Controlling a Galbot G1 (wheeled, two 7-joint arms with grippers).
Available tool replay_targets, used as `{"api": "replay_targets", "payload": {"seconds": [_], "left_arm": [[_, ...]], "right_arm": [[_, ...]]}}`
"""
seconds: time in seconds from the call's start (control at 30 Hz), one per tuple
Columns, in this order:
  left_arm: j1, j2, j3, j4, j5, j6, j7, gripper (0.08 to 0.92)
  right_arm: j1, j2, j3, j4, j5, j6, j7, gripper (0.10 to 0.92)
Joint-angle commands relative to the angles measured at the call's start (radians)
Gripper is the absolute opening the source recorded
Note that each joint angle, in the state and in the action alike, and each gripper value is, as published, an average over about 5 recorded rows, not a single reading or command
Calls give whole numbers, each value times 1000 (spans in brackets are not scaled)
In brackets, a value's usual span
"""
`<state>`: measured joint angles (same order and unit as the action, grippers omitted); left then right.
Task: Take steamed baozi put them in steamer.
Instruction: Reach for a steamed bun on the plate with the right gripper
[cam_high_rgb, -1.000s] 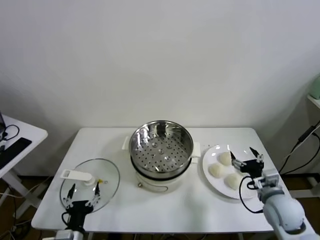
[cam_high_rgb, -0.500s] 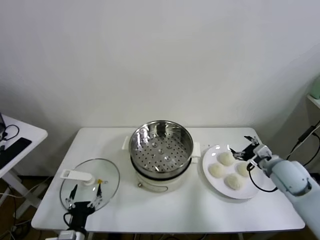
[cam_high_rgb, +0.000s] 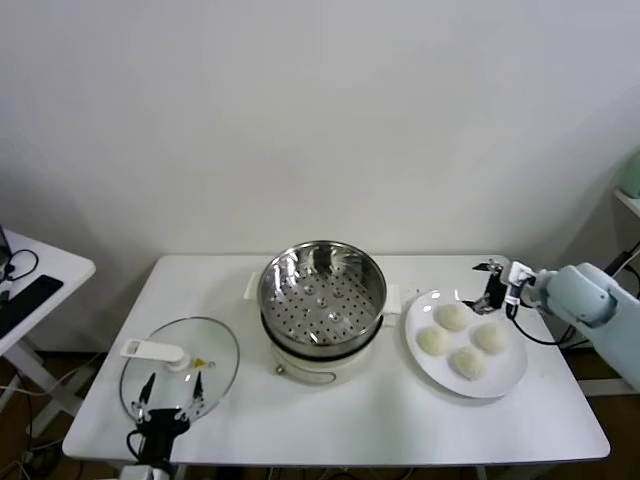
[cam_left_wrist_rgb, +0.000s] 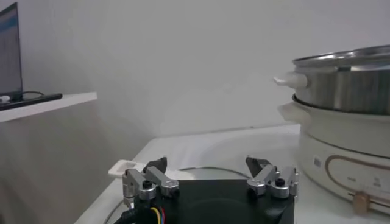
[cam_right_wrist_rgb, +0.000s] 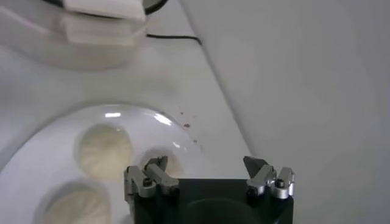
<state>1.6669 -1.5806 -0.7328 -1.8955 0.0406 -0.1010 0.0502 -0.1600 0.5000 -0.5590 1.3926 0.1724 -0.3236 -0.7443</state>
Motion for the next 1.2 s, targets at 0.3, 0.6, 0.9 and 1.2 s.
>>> {"api": "replay_targets", "payload": {"seconds": [0.3,0.6,0.9,1.2], "left_arm": [[4,-2,-3,11,9,-9,0,823],[2,-4,-9,19,12,-14,-1,823],[3,-2,-25,32,17,-19,-1,823],[1,-2,-29,41,33,-20,-1,823]], "right_arm": [[552,192,-621,-336,19,172,-300,823],[552,331,-685,-459,13,197,-349,823],[421,373,-610,-542,-42,208,-358,823],[327,417,-505,-645,-110,221,-355,823]]}}
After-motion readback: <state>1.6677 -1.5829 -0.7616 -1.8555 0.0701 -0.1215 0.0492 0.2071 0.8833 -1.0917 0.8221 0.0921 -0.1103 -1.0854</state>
